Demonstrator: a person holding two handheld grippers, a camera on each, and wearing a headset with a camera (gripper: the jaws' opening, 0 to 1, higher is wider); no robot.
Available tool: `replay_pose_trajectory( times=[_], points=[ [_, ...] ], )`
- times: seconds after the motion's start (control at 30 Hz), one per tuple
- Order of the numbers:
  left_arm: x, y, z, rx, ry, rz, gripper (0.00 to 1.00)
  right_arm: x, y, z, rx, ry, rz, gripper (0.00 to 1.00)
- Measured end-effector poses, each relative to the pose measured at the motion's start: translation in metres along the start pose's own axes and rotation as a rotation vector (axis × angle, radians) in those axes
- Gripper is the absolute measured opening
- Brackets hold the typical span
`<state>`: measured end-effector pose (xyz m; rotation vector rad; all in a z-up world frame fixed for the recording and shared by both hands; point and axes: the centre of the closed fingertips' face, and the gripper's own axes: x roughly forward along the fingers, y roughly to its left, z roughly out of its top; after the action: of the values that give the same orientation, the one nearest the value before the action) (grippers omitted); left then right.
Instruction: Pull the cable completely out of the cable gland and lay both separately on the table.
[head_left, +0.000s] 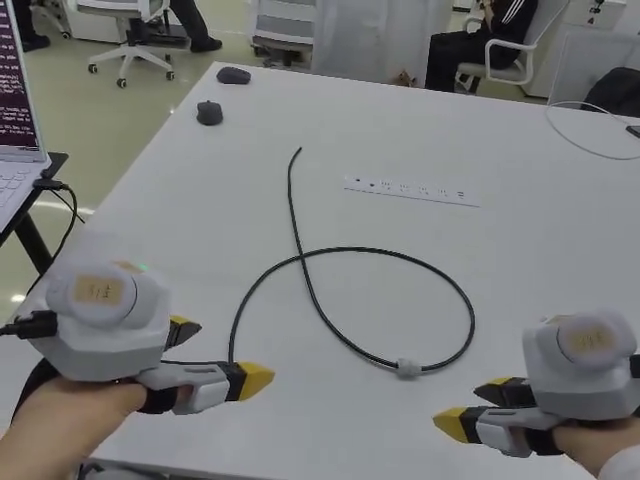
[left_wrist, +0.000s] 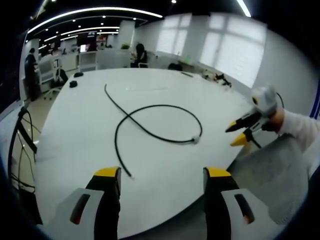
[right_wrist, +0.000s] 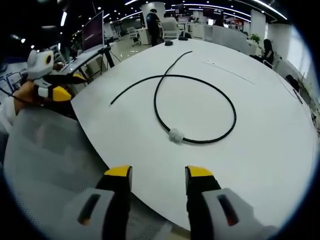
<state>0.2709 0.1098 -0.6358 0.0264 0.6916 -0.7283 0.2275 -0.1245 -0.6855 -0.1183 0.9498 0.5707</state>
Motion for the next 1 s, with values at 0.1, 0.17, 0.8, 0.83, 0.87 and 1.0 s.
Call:
replay_pose_trajectory(
  times=[0.1,0.17,0.8,0.83,0.87,1.0],
  points=[
    [0.0,0.0,0.0,0.0,0.001,-0.001,0.67,0.001,0.001,0.01,-0.078,-0.015,0.019,0.42],
    [0.0,0.0,0.0,-0.001,0.002,-0.001,0.67,0.001,-0.002,0.014,-0.099,-0.019,0.025,0.42],
    [0.002,0.0,-0.002,-0.01,0.005,-0.006,0.66,0.04,-0.036,0.031,-0.349,0.04,0.111,0.31],
    [0.002,0.0,-0.002,-0.01,0.007,-0.006,0.66,0.043,-0.037,0.03,-0.356,0.045,0.114,0.31],
    [0.002,0.0,-0.002,-0.011,0.009,-0.007,0.66,0.048,-0.038,0.028,-0.371,0.056,0.118,0.31],
    [0.003,-0.002,-0.003,-0.009,0.014,-0.009,0.66,0.062,-0.042,0.02,-0.425,0.091,0.147,0.3]
  ],
)
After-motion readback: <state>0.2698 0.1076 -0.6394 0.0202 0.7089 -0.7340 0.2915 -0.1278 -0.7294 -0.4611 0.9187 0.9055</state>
